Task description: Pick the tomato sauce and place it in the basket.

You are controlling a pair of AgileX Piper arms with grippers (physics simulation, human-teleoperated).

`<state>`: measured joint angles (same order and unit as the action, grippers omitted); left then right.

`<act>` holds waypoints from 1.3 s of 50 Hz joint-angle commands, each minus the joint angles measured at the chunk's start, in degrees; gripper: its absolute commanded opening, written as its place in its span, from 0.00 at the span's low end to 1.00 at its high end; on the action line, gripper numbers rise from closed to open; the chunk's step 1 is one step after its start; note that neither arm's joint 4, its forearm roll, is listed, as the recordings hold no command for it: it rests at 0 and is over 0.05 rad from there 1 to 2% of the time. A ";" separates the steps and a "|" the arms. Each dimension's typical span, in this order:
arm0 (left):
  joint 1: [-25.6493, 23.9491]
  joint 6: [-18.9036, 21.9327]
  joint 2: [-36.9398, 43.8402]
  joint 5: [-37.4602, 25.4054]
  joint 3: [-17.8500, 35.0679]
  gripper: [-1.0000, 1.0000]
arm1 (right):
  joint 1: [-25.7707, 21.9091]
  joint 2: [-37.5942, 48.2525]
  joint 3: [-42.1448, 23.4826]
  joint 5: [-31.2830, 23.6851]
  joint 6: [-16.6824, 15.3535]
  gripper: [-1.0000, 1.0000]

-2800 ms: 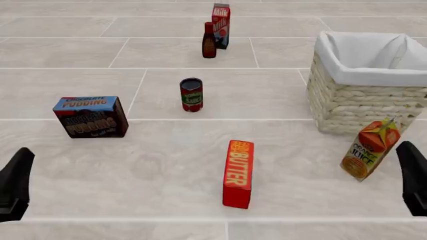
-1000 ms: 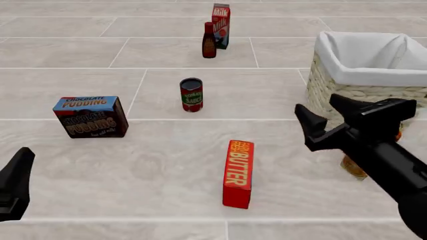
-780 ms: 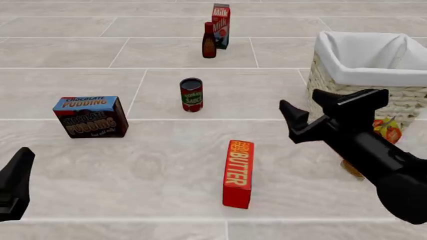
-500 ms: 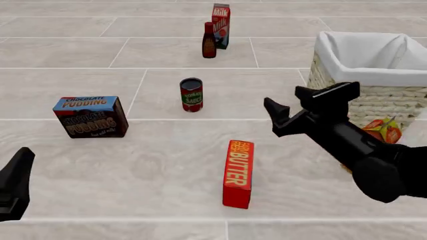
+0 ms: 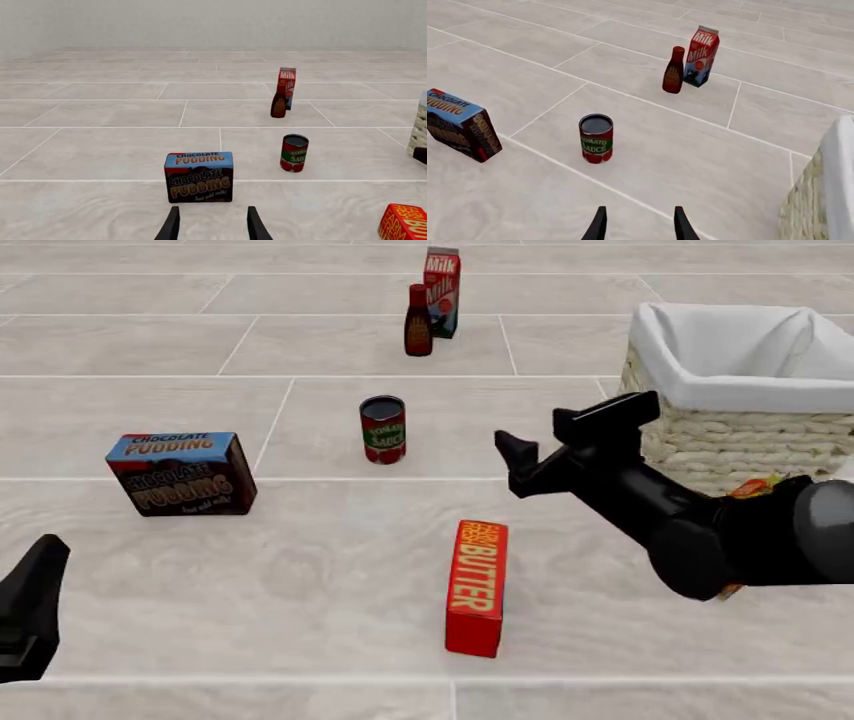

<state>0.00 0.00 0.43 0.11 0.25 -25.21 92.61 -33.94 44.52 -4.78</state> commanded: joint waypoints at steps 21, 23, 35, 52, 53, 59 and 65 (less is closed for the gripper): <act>0.00 0.00 0.00 0.00 0.00 1.00 | -2.06 10.55 -10.47 -3.31 2.06 1.00; 0.00 0.00 0.00 0.00 0.00 1.00 | -2.20 11.08 -11.15 -3.54 2.12 1.00; 0.00 0.00 0.00 0.00 0.00 1.00 | -2.92 14.07 -14.50 -4.55 1.68 1.00; 0.00 0.00 0.00 0.00 0.00 1.00 | -3.39 18.40 -19.33 -5.73 1.30 1.00; 0.00 0.00 0.00 0.00 0.00 1.00 | -3.41 19.04 -19.76 -5.71 1.27 1.00; 0.00 0.00 0.00 0.00 0.00 1.00 | -3.53 20.10 -21.50 -6.47 1.23 1.00; 0.00 0.00 0.00 0.00 0.00 1.00 | -3.64 21.36 -22.95 -6.92 1.18 1.00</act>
<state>0.00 0.00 0.43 0.11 0.25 -28.63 111.83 -54.37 38.39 -3.47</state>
